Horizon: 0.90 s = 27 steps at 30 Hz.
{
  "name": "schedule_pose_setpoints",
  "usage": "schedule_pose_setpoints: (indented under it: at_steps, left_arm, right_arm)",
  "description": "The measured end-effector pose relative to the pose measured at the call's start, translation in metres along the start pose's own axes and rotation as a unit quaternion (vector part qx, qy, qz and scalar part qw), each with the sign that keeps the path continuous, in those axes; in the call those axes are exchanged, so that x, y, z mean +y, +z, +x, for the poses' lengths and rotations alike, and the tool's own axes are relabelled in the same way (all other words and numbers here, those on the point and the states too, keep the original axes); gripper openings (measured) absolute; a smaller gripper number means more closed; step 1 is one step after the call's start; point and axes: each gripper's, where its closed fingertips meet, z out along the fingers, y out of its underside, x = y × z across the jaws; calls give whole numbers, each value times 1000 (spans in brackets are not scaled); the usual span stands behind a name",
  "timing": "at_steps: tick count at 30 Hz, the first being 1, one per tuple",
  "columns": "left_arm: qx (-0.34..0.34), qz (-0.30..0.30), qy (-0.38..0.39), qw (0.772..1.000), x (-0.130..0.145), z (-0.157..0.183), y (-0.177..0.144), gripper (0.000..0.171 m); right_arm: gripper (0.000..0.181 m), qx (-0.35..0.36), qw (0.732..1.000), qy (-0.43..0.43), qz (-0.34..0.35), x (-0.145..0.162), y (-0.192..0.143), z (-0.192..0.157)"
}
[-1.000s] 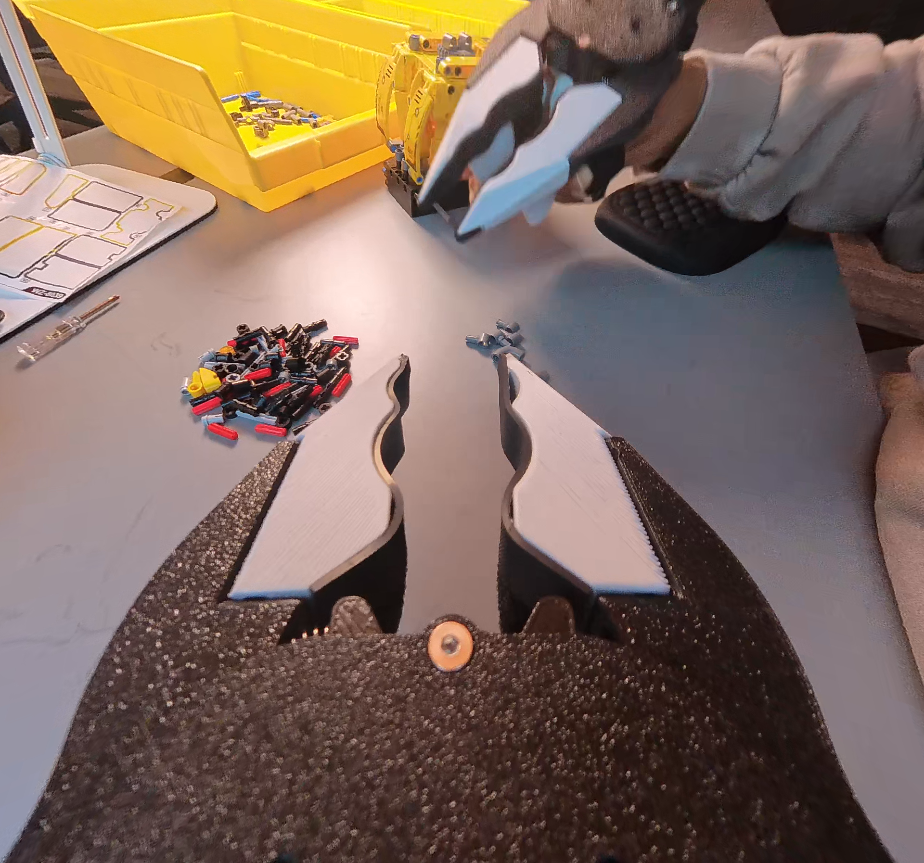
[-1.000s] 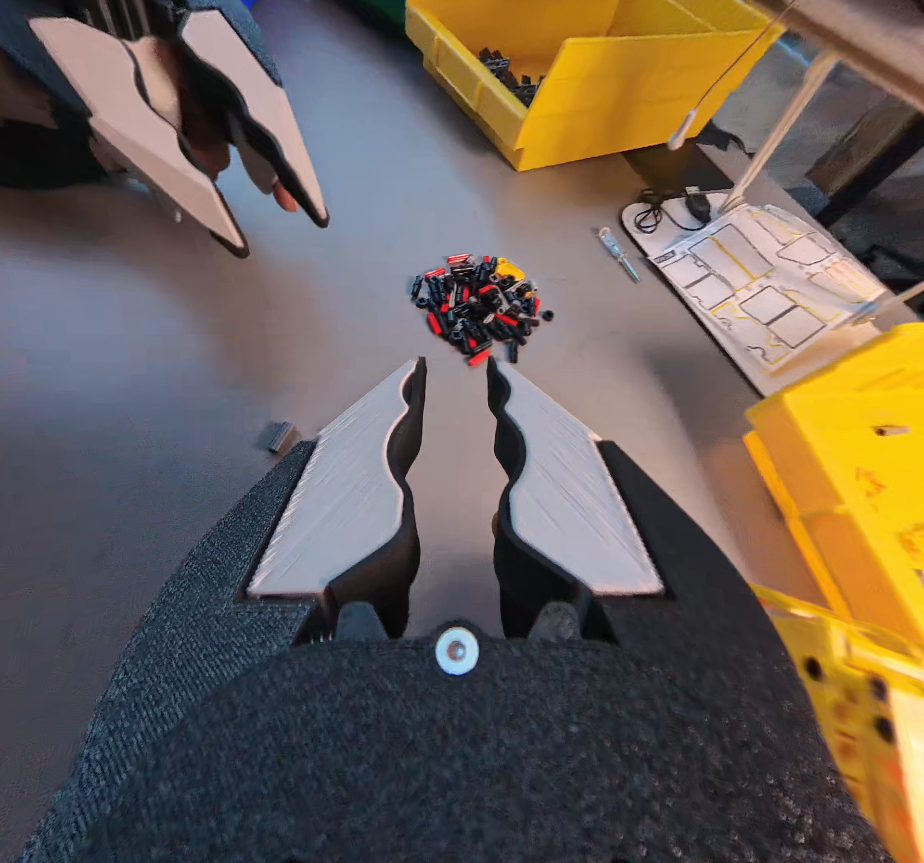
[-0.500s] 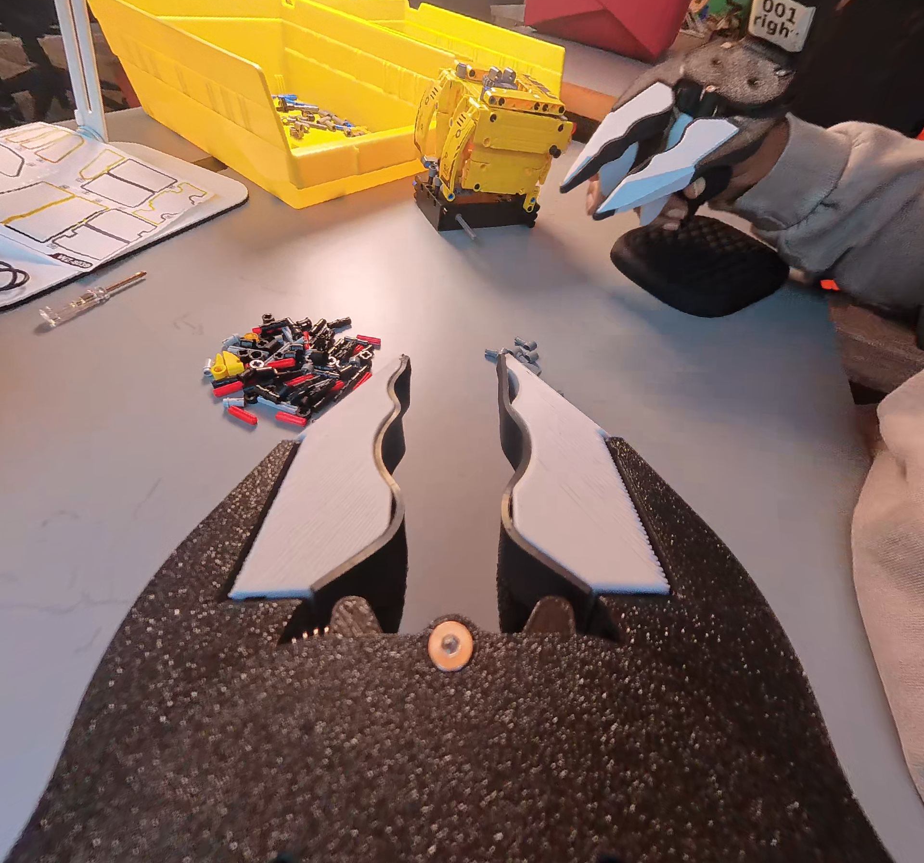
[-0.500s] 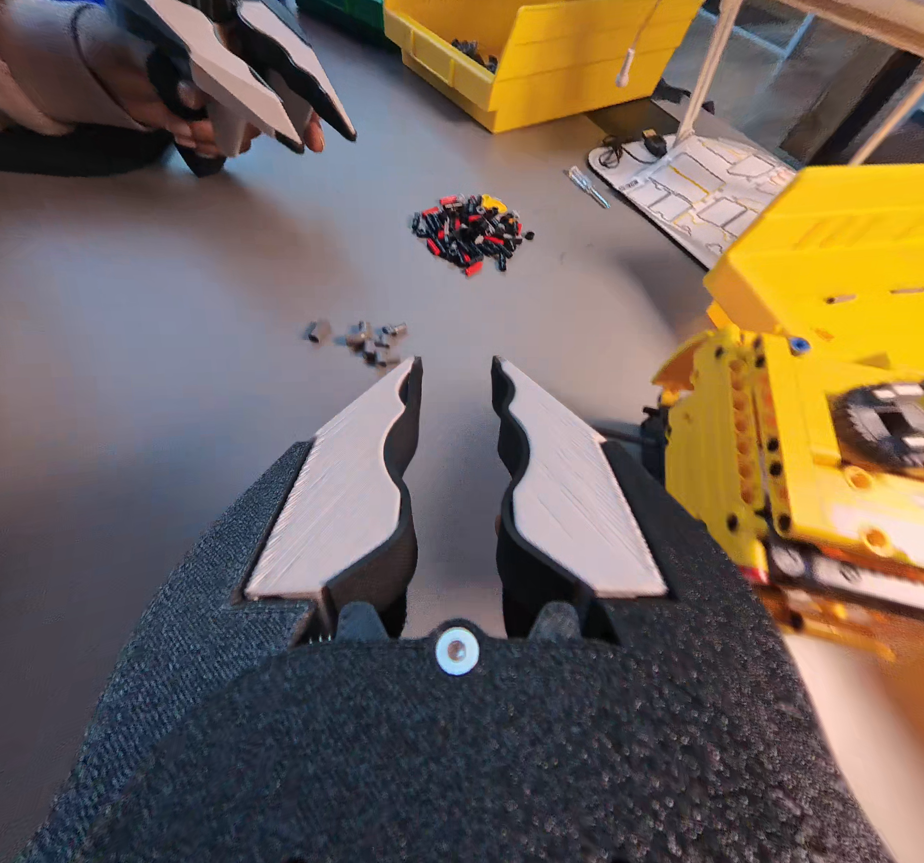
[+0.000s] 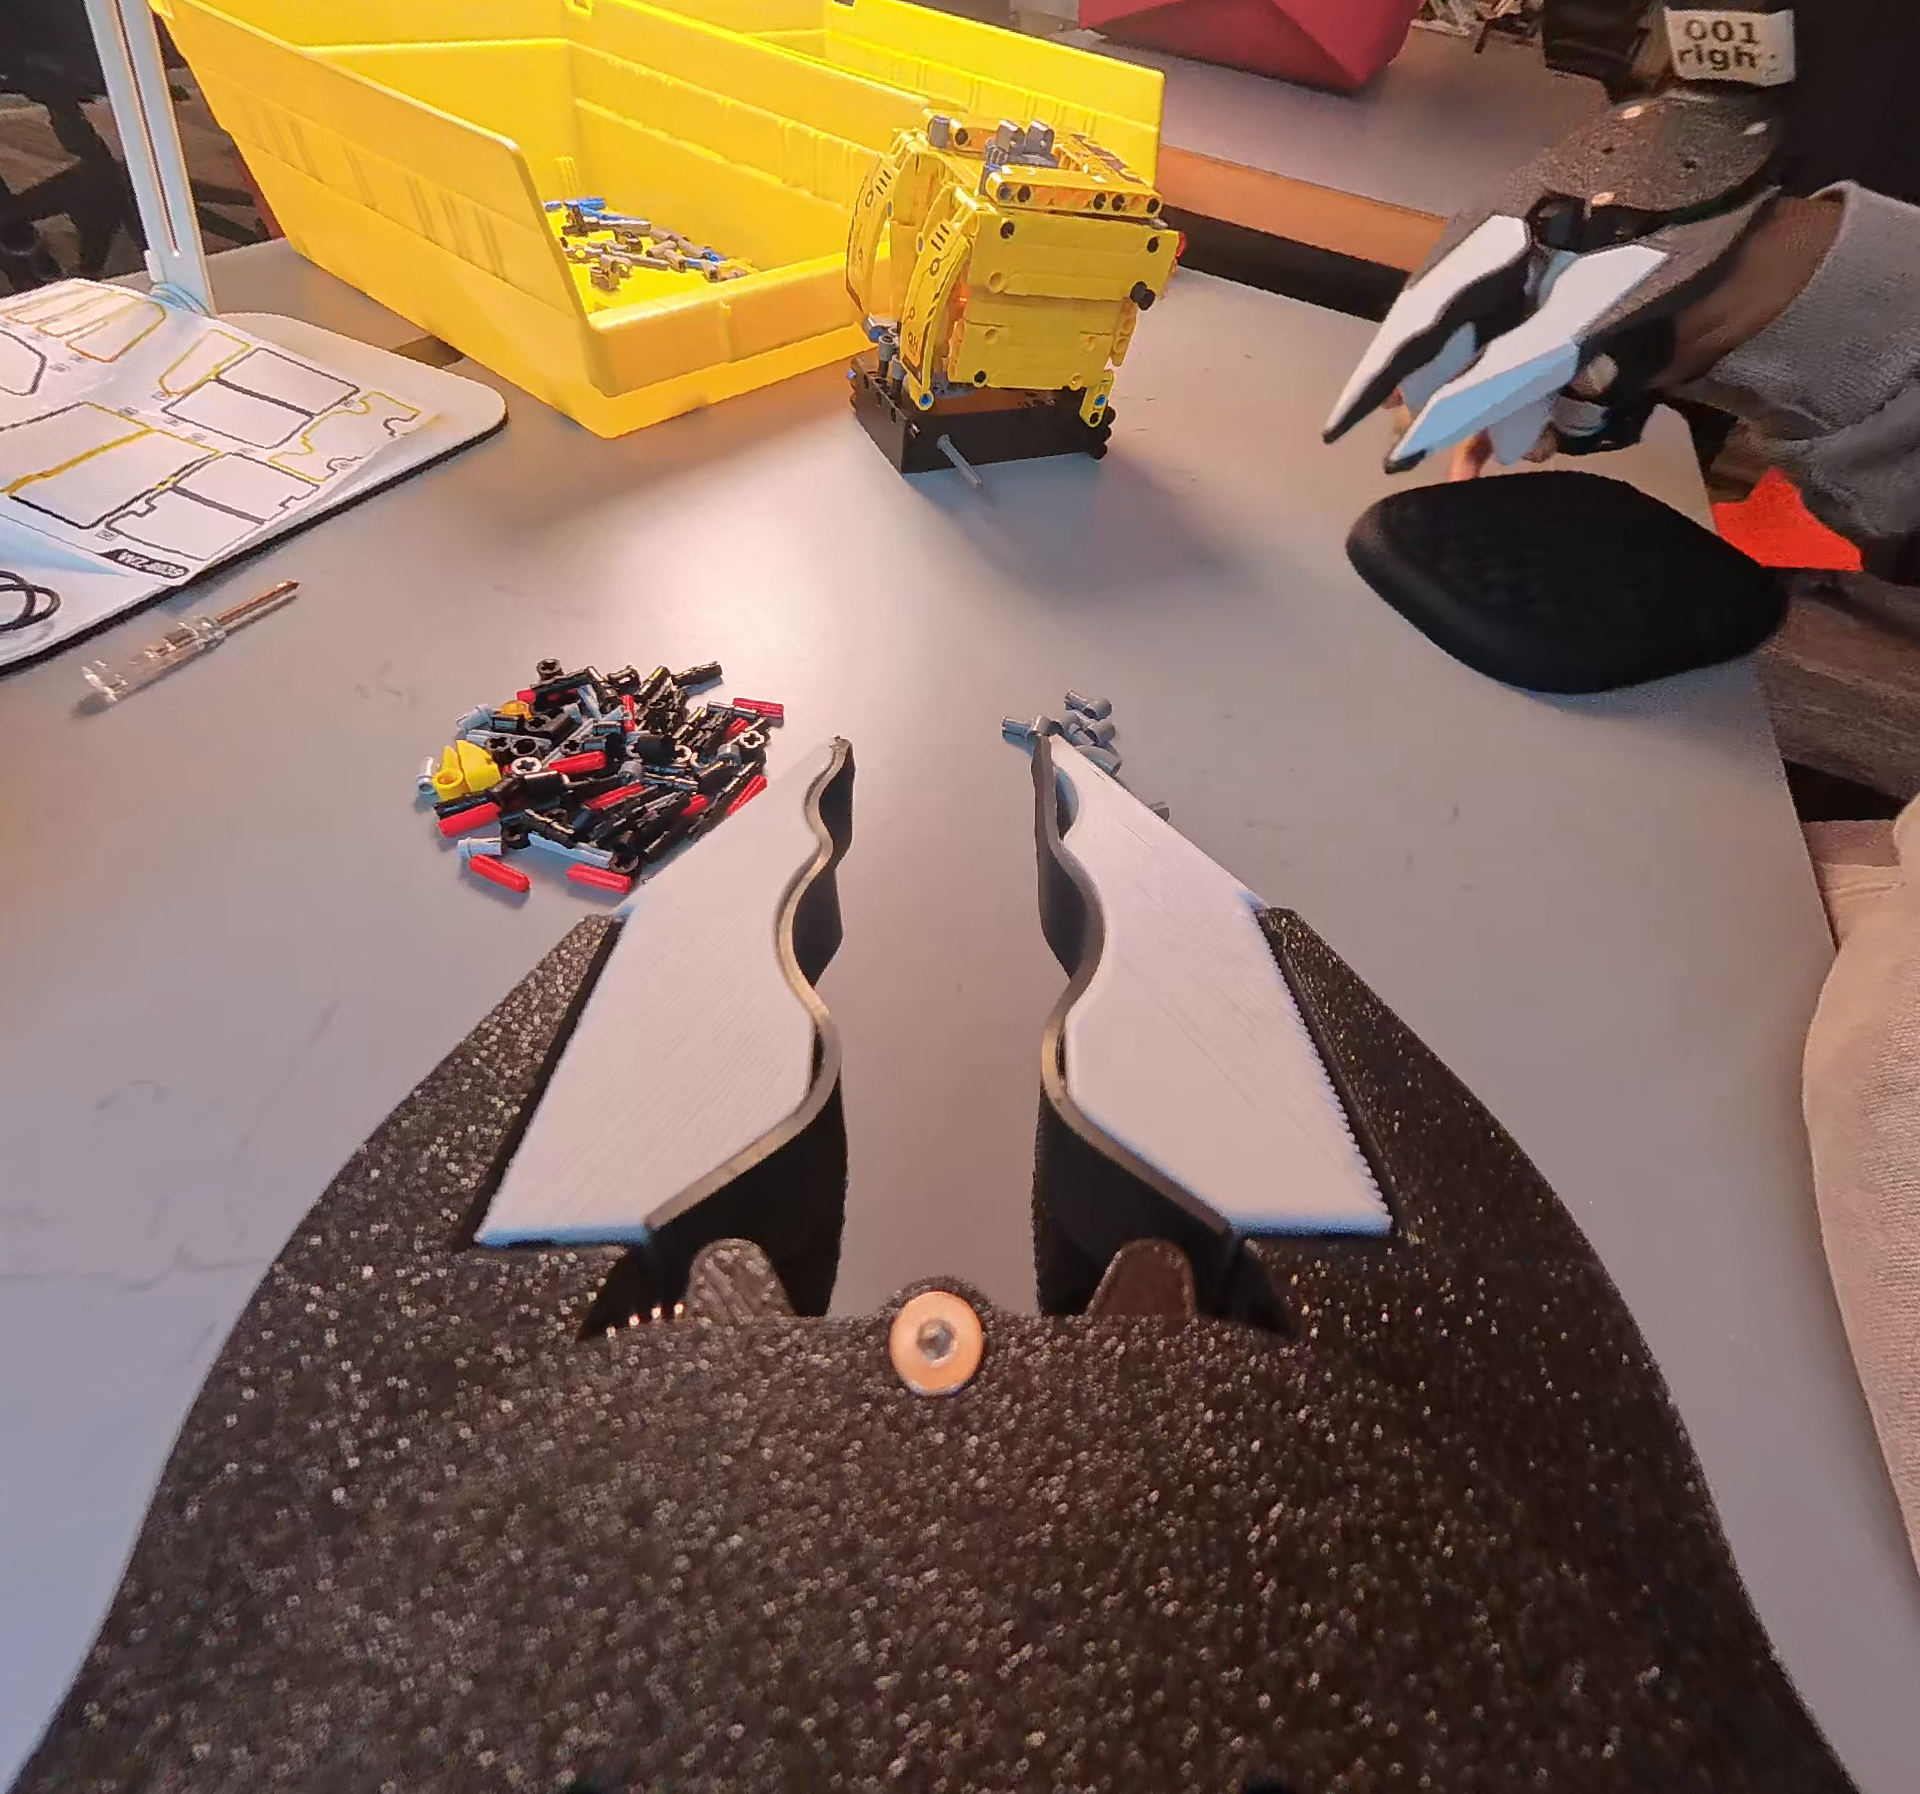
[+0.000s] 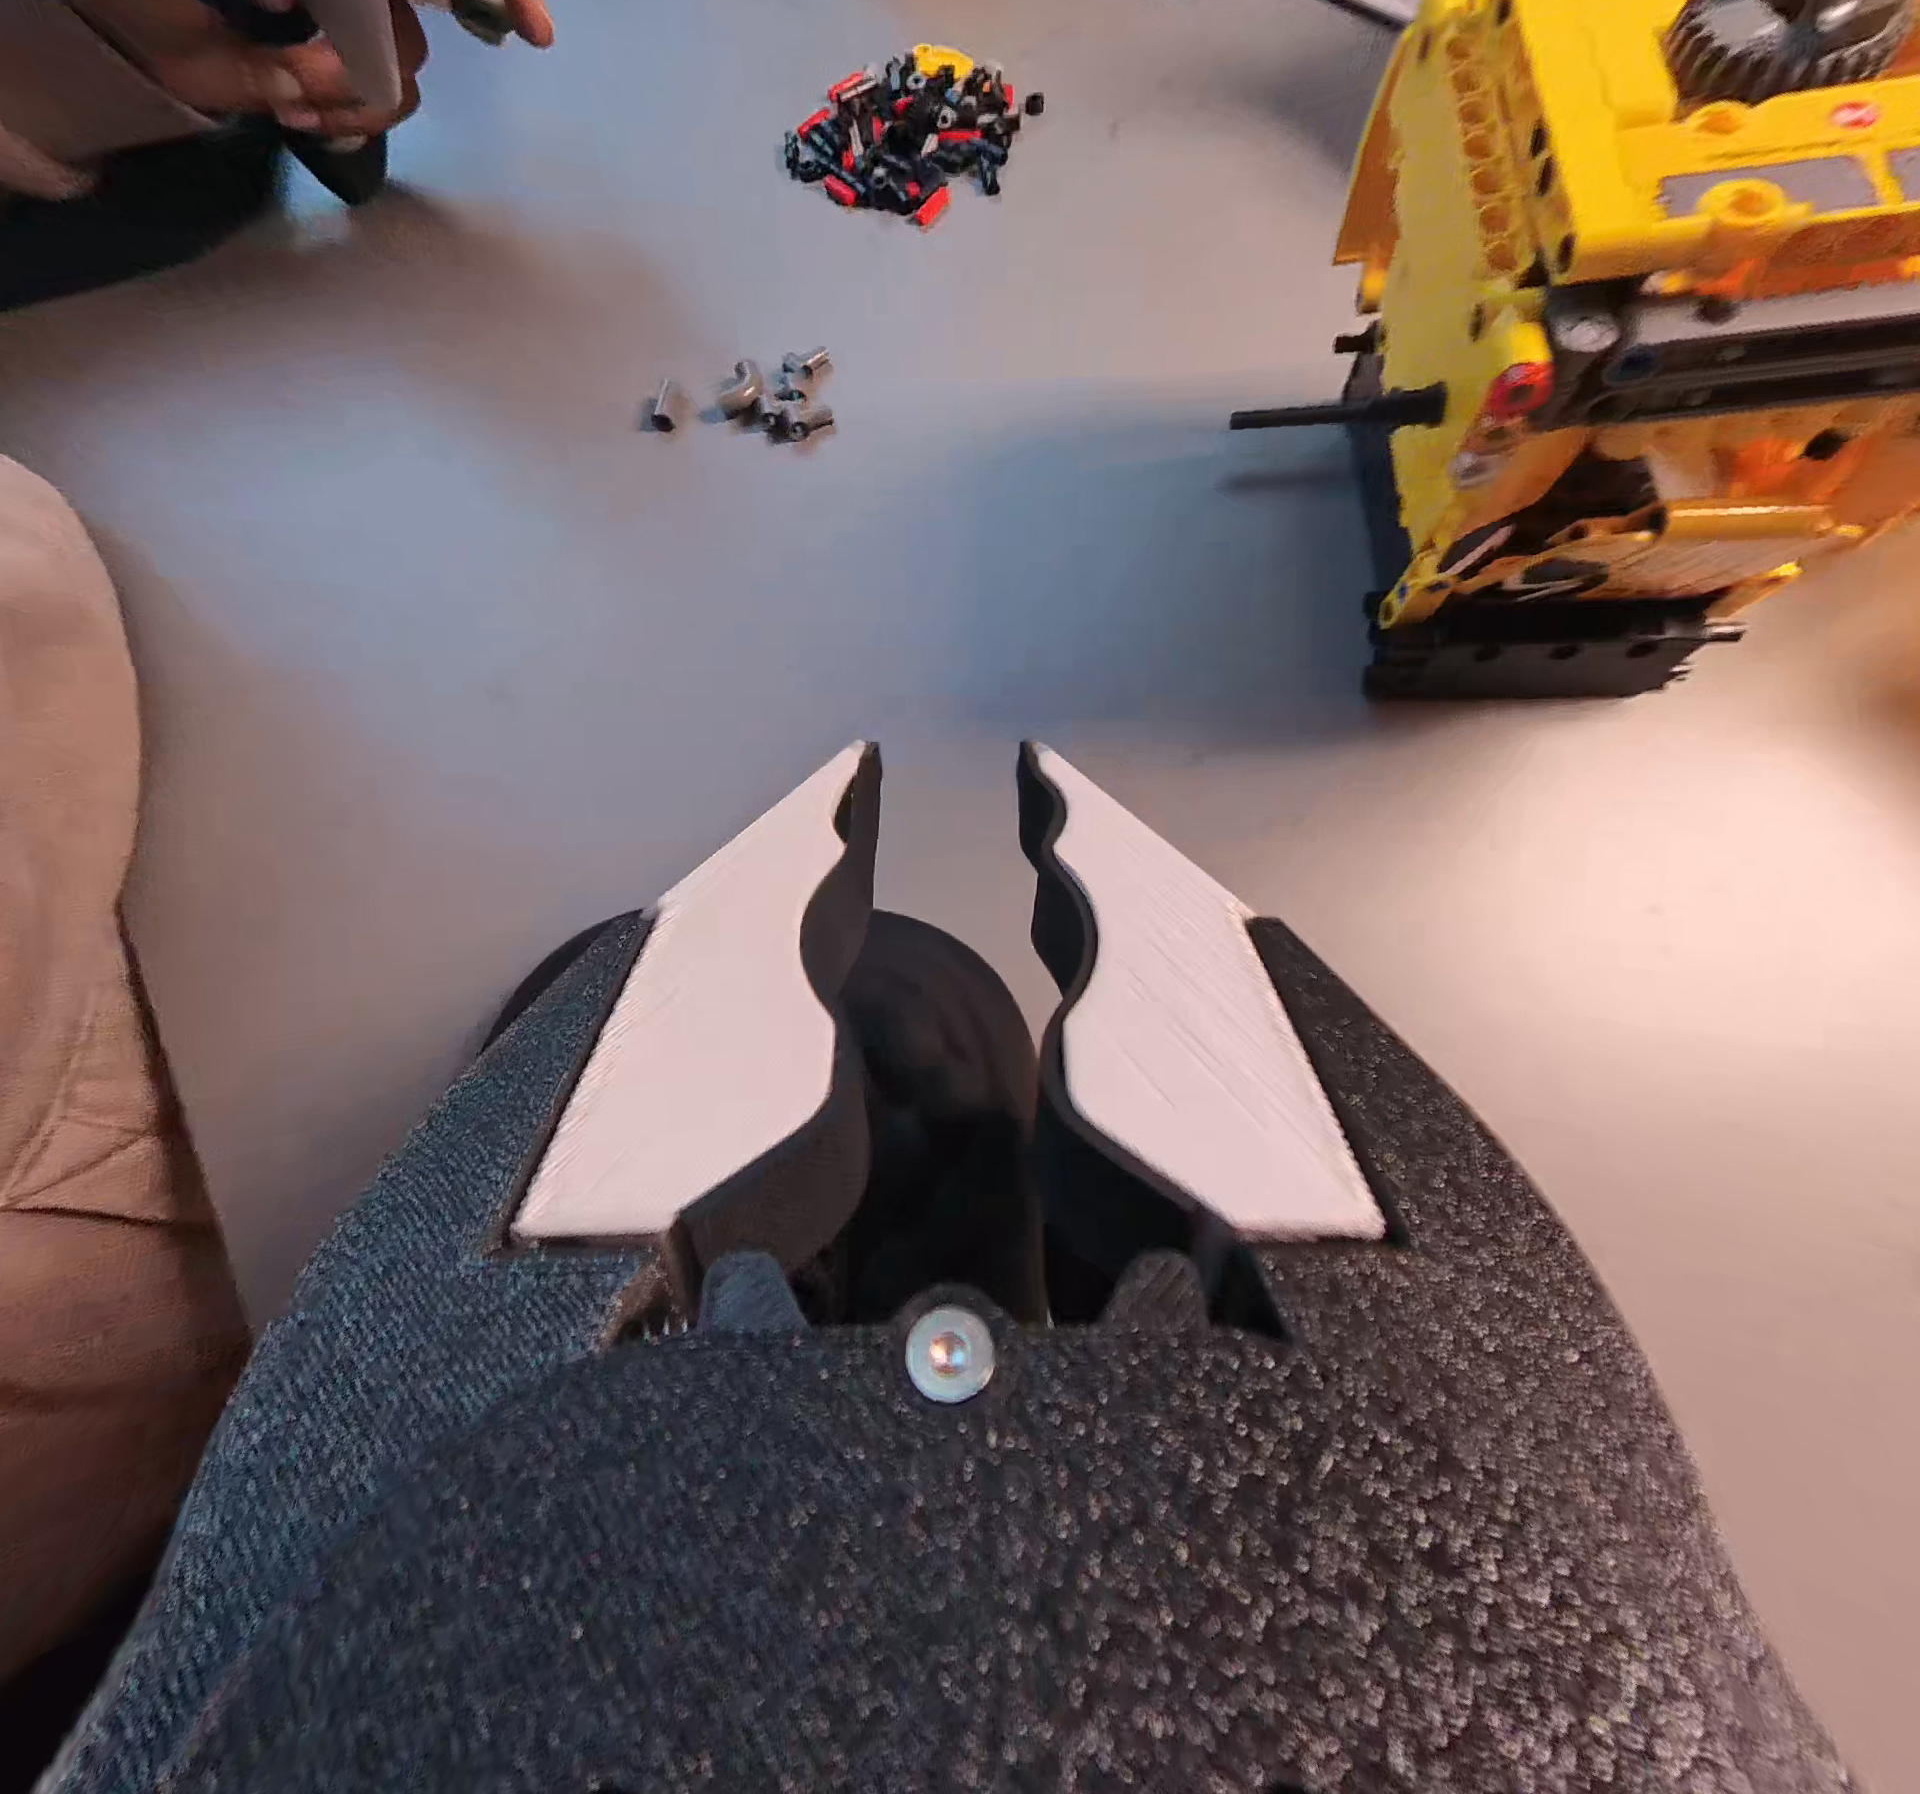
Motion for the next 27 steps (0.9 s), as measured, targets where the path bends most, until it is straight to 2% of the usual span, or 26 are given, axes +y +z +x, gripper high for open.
schedule_pose_setpoints:
  at_steps: [3, 5, 8, 12, 14, 17, 21, 25, 26, 27]
  left_arm:
    - [2, -3, 2, 1000, 1, 1, 1, 34]
    - [5, -6, 4, 1000, 1, 2, 2, 34]
    - [8, -7, 7, 1000, 1, 4, 3, 34]
    - [2, 0, 16, 1000, 0, 4, 1, 33]
    - [-7, 5, 23, 1000, -2, 1, 0, 32]
    - [-30, 13, 38, 999, -4, -5, -3, 31]
    - [-58, 15, 67, 996, -6, -14, -6, 31]
    - [-90, 5, 101, 991, -5, -26, -4, 34]
    - [-96, 6, 105, 990, -6, -29, -4, 34]
    - [-101, 8, 108, 989, -7, -32, -3, 35]
  right_arm:
    - [26, -8, 999, 12, -33, 9, 2, -23]
    - [26, 11, 999, -31, -39, 2, 10, -24]
    - [24, -3, 996, -95, -4, -35, 36, -29]
    - [24, -40, 989, -133, 44, -94, 94, -40]
    - [24, -49, 987, -137, 67, -113, 124, -39]
    - [25, -24, 986, -124, 107, -124, 155, -24]
    - [28, 11, 981, -136, 138, -123, 151, -15]
    - [31, -4, 983, -112, 142, -125, 145, -16]
    - [30, 1, 983, -122, 138, -123, 145, -15]
    - [20, 7, 982, -132, 133, -122, 146, -13]
